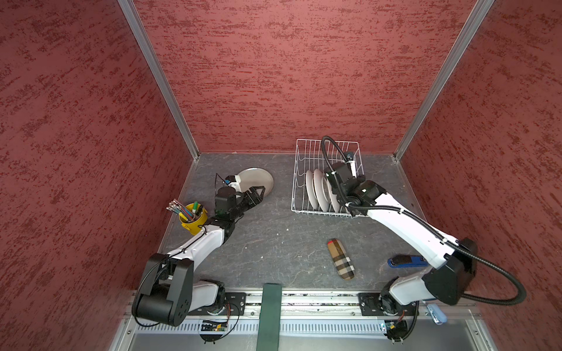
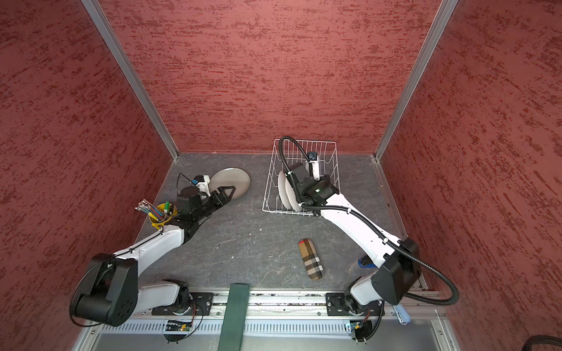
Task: Unload the plates from the dish rack
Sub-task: Pick up the plate from the dish rack.
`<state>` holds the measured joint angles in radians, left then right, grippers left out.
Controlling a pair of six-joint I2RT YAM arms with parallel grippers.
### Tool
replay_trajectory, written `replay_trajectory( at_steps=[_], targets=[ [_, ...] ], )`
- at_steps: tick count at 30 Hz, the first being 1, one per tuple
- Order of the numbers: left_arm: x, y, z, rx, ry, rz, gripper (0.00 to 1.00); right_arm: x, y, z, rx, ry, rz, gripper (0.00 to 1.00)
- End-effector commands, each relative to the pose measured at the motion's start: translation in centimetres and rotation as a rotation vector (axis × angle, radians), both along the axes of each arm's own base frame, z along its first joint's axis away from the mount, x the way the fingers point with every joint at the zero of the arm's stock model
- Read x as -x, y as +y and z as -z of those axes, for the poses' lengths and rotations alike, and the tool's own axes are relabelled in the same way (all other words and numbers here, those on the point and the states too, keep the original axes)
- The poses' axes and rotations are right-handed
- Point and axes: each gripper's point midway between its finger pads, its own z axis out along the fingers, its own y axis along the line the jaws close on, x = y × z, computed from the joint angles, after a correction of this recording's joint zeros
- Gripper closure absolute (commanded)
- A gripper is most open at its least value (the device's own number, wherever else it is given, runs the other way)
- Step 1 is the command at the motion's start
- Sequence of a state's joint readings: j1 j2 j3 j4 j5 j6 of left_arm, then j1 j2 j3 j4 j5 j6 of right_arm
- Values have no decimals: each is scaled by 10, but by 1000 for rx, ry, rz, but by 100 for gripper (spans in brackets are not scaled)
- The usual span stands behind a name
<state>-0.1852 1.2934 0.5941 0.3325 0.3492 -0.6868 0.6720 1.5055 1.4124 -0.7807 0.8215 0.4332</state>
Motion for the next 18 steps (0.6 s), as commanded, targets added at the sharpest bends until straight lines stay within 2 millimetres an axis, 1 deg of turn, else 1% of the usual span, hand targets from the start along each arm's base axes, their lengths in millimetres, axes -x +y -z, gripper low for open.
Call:
replay_trajectory(
  at_steps=[1,6,9,11,14,16,18],
  targets=[
    [4,-18,-8,22,-17,126,20,2,-1,6,125,42,33,32],
    [4,-19,-1,36,-6,135,20,-3,17,8,156,55,-1,40],
    [4,-22,4,59,9,143,20,-6,21,11,151,59,-2,42],
    [3,-22,5,72,12,145,20,-6,26,8,129,50,-8,44],
    [3,-23,8,89,13,144,20,-7,42,0,91,28,-41,49],
    [2,-23,10,91,19,143,20,-9,50,-1,60,21,-23,51],
    [1,-22,12,93,22,136,20,-10,60,3,51,36,-3,54]
  ],
)
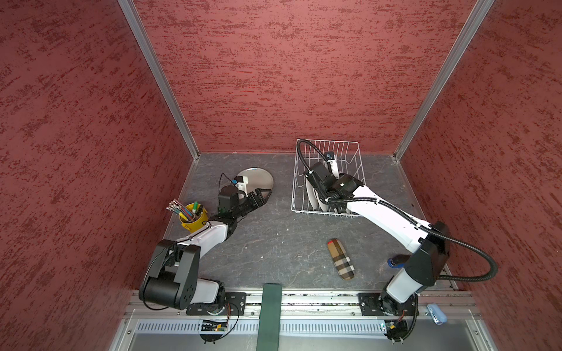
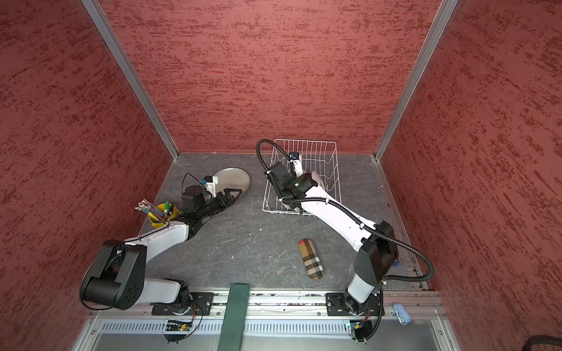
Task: Unload the plates from the dish rack
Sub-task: Pick up the plate from the dish rack.
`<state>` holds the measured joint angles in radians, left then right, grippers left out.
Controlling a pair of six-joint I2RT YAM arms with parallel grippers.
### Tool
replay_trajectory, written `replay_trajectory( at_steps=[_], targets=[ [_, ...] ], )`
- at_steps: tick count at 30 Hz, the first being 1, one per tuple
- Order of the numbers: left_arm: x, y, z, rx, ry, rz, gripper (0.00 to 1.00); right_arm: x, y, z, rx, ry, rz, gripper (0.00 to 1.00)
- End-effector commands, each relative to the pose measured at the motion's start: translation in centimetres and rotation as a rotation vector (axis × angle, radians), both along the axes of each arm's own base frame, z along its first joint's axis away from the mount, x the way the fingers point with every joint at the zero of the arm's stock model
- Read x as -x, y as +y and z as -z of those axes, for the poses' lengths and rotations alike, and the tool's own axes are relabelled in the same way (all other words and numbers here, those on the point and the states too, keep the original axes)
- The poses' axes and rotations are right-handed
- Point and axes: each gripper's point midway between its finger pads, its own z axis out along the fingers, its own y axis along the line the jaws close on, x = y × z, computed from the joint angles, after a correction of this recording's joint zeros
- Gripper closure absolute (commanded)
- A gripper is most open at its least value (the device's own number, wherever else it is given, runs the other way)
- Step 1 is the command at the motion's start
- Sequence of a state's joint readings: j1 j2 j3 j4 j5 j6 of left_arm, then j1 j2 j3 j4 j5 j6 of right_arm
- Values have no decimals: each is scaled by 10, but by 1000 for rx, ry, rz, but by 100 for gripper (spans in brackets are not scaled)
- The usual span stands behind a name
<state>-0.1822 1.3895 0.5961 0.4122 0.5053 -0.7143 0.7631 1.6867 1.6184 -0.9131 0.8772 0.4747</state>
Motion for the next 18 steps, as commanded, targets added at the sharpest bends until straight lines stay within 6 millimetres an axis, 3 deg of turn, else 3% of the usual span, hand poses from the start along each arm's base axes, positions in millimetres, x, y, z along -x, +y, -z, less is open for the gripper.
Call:
replay_trajectory(
  at_steps=[1,6,18],
  targets=[
    [-1,2,-2,22,-14,-4,20,-1,17,4,-1,-2,41,54],
    [-1,2,0,33,-1,-9,20,-9,32,13,106,21,64,54],
    [1,5,2,45,12,-19,20,-20,58,26,61,33,-4,55]
  ],
)
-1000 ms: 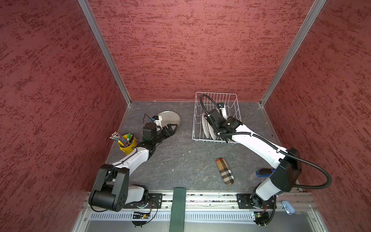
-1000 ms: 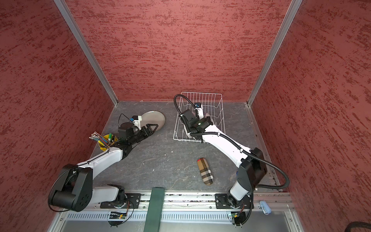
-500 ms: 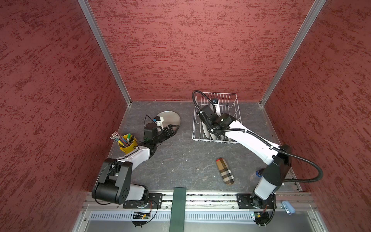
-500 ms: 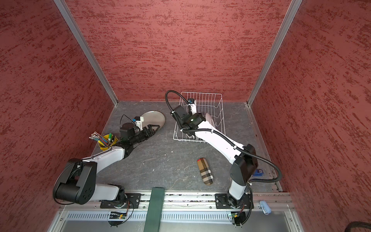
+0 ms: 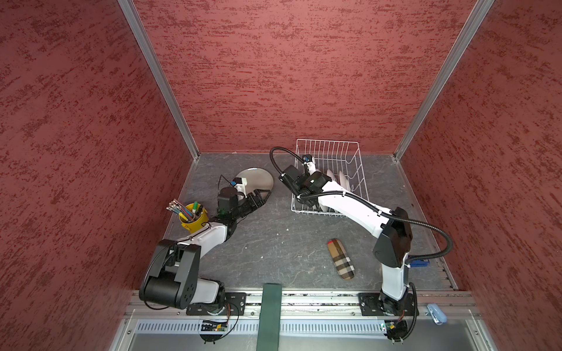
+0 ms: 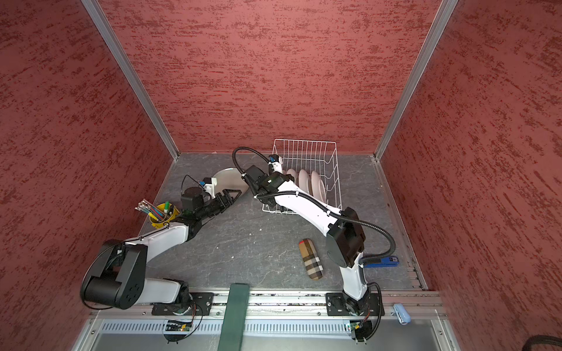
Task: Unload the plates from the dish rack
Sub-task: Pick up the plate from the dish rack.
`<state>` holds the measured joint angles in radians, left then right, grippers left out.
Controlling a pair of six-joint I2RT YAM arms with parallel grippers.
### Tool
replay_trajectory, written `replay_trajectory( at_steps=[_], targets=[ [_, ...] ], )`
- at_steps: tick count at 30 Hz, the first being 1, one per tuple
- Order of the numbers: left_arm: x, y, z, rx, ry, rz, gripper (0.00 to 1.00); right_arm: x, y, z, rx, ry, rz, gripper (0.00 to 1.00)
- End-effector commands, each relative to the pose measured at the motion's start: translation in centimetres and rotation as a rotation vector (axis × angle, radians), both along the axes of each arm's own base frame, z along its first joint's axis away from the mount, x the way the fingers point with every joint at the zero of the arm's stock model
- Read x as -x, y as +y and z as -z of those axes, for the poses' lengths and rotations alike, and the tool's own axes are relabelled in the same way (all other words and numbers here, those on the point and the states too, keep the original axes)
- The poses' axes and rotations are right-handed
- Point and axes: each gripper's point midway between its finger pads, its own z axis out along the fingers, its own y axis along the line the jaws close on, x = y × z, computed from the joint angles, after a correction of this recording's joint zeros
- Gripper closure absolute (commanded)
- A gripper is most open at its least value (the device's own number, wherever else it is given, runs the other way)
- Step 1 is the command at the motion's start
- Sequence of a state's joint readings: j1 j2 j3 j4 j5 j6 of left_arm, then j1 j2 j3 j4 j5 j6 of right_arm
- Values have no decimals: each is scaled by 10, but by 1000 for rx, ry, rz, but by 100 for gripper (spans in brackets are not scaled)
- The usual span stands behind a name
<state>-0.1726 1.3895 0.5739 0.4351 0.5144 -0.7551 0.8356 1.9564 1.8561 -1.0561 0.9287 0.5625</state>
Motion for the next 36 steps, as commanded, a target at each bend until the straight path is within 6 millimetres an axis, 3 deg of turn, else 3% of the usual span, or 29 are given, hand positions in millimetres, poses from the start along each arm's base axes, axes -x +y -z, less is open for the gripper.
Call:
replay_trajectory(
  at_steps=[1,18,36],
  targets=[
    [-2,2,-4,15,-15,-4,20,-5,8,-7,-32,-24,-12,55],
    [-2,4,-6,38,-6,-12,20,-18,14,5,15,17,-23,53],
    [-5,3,-4,45,6,-12,20,-19,4,25,65,51,2,52]
  ],
)
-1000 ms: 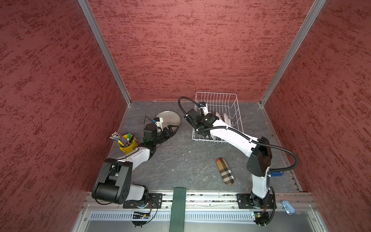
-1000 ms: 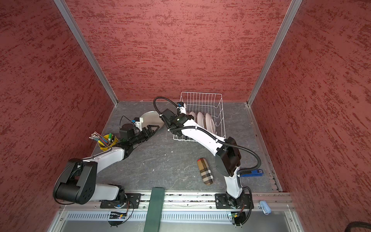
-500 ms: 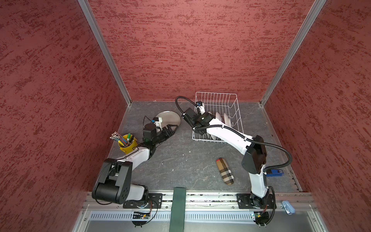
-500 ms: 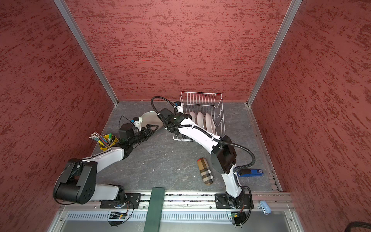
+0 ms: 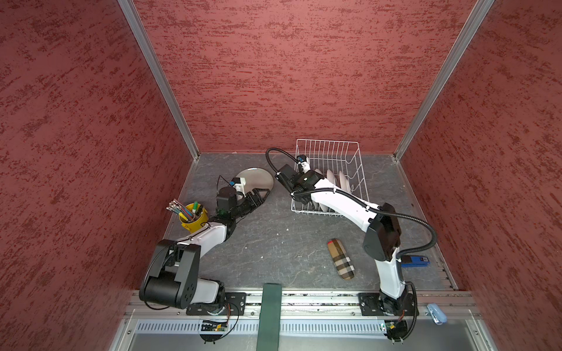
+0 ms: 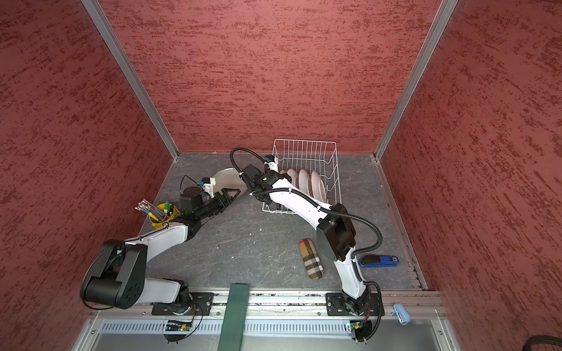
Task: Unload the plates from the dish rack
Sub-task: Pick up the plate from the dish rack.
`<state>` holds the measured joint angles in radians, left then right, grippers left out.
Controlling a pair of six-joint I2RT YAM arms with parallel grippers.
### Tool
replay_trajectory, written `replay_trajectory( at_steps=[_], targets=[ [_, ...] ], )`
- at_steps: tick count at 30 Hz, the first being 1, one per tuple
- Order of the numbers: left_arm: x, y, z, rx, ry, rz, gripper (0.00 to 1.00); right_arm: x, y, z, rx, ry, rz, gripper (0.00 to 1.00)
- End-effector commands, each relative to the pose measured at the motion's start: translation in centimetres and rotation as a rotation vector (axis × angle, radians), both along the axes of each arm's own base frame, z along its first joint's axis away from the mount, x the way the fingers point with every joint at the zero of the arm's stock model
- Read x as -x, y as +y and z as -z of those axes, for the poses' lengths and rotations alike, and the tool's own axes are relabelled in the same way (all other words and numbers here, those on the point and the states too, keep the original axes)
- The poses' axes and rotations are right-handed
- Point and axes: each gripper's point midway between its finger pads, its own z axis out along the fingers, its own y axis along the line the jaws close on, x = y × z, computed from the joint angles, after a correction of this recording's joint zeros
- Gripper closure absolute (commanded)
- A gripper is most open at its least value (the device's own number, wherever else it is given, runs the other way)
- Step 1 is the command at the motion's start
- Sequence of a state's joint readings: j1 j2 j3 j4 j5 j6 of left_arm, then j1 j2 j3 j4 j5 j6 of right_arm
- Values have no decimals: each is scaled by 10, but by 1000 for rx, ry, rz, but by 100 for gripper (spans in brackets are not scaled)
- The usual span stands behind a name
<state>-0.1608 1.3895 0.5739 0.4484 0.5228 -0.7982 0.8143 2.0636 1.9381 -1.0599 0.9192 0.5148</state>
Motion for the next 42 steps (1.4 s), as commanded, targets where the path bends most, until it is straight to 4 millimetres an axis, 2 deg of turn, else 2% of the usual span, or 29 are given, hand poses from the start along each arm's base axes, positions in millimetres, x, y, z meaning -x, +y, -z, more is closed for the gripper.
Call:
replay_trajectory(
  at_steps=[1,13,19,24,32,37,42],
  targets=[
    [-4,0,-2,9,-9,6,20,0,-5,5,17,9,12,52],
    [-5,-1,2,17,10,10,20,2,-10,2,-7,6,9,53],
    [-5,-1,4,17,14,8,20,5,-10,-18,-91,-40,2,53],
    [-8,-2,-2,26,-13,8,20,6,-17,-29,-84,-65,13,53],
    [-7,-2,0,33,-8,9,20,6,-32,-33,-72,-62,39,53],
    [-9,-3,1,42,-4,7,20,4,-16,-25,-148,-30,-4,53],
    [-9,-6,2,46,1,12,20,2,-10,-15,-142,-12,-8,53]
  ],
)
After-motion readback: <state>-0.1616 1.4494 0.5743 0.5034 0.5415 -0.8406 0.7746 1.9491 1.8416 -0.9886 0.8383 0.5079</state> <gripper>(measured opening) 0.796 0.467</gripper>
